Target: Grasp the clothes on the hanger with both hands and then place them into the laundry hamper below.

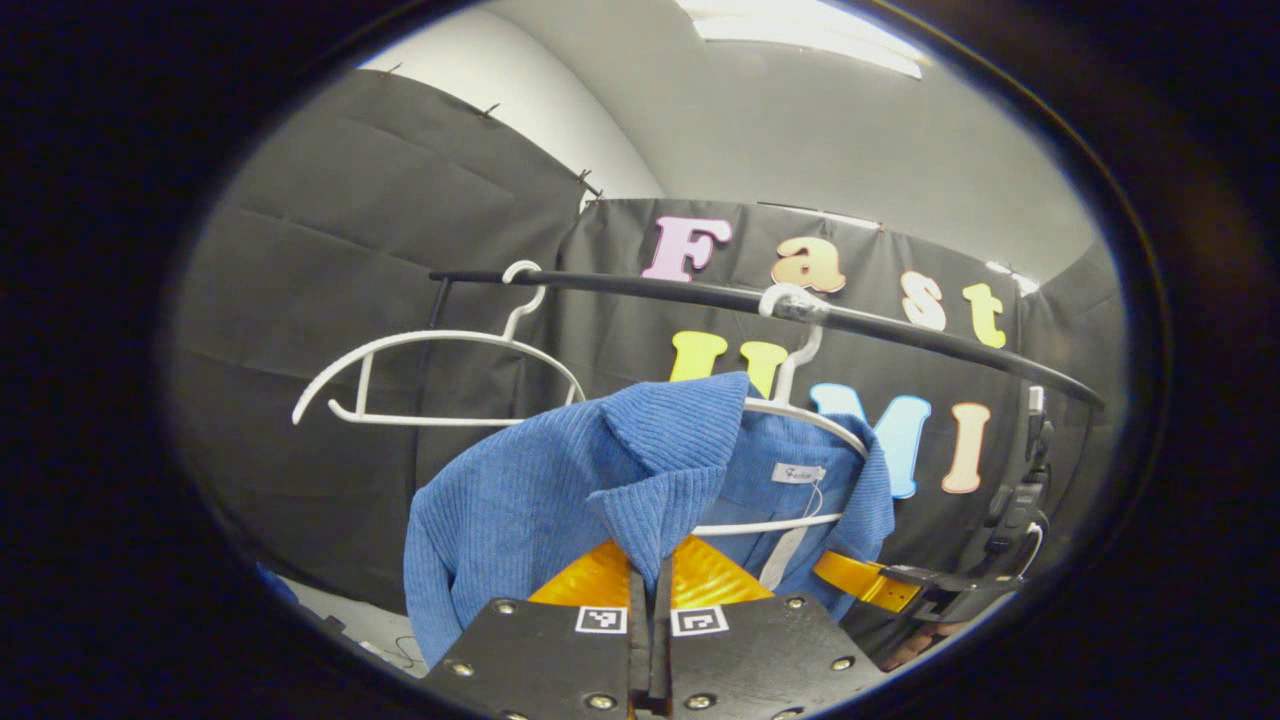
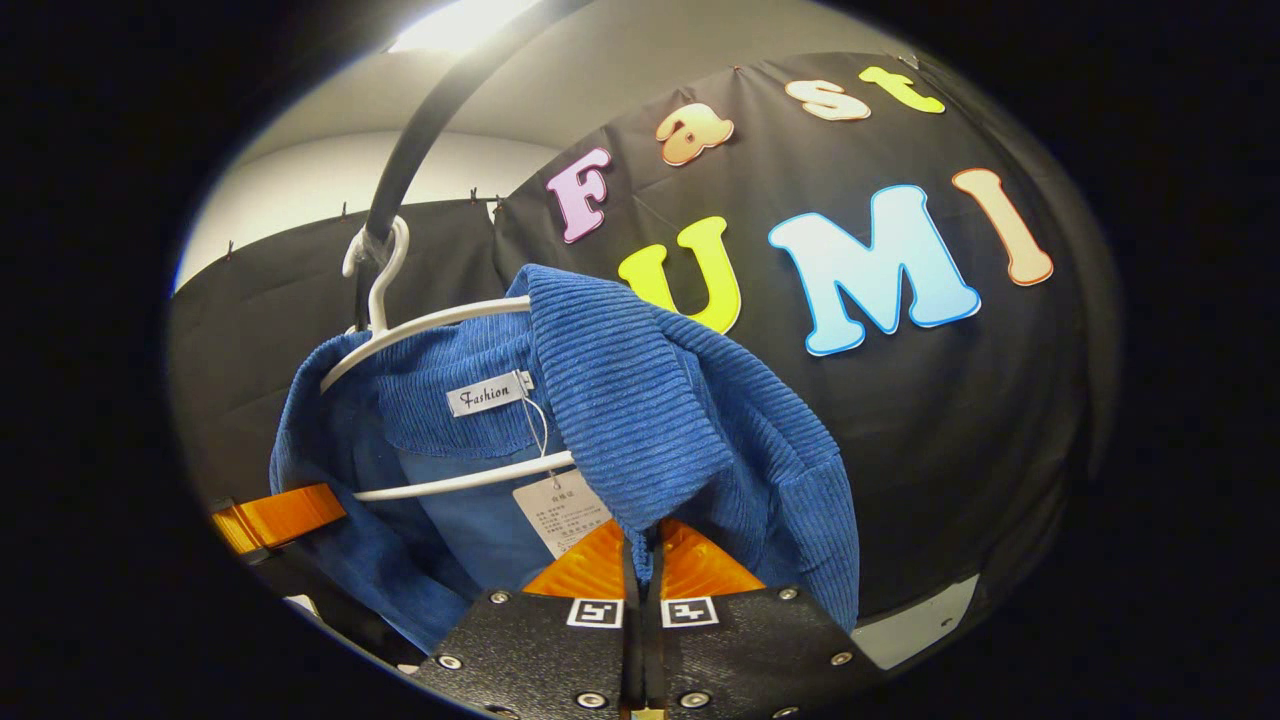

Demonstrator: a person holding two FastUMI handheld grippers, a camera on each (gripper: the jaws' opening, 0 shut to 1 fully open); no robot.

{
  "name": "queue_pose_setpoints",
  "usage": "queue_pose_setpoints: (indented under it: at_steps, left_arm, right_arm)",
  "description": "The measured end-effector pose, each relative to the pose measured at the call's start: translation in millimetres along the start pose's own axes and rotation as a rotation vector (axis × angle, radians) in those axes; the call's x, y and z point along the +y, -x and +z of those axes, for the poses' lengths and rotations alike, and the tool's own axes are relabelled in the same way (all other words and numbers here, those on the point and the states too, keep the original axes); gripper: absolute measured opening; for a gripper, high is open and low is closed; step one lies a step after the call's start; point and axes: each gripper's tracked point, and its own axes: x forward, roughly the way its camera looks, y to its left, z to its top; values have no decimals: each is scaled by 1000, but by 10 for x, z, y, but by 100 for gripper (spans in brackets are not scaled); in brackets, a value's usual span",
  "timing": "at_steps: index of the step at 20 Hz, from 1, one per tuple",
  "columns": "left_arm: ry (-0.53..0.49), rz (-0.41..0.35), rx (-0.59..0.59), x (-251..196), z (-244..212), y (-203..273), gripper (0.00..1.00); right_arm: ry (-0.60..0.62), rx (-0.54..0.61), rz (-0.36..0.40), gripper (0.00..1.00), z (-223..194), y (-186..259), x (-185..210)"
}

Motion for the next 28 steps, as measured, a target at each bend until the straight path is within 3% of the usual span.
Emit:
queue_pose_setpoints:
  at_steps: [1, 2, 7, 8, 9, 14, 18, 19, 27, 28]
  left_arm:
    - [0, -2, -3, -12, 20, 16, 7]
    - [4, -5, -8, -26, 57, 29, 1]
    - [-7, -12, -63, -21, 358, 206, 1]
    - [-6, -14, -70, -17, 418, 235, 7]
    - [-2, -14, -76, -10, 462, 260, 1]
    - [-27, 5, -112, 71, 652, 277, 1]
    - [-29, 31, -146, 185, 813, 272, 1]
    - [-29, 37, -150, 229, 842, 255, 7]
    - [-51, 70, -205, 489, 1179, 219, 7]
    - [-61, 72, -210, 517, 1200, 195, 0]
  right_arm:
    - [-5, -5, -7, 0, 21, 22, -32]
    - [-10, -12, -14, 0, 31, 41, -46]
    - [-3, -51, -55, 0, 153, 135, -191]
    - [-1, -60, -64, 0, 187, 153, -226]
    - [-3, -69, -72, 0, 214, 163, -253]
    - [5, -100, -103, 0, 342, 223, -395]
    - [14, -158, -144, 0, 501, 289, -518]
    - [17, -172, -155, 0, 536, 299, -547]
    - [72, -291, -225, 0, 891, 297, -736]
    - [82, -303, -231, 0, 914, 278, -748]
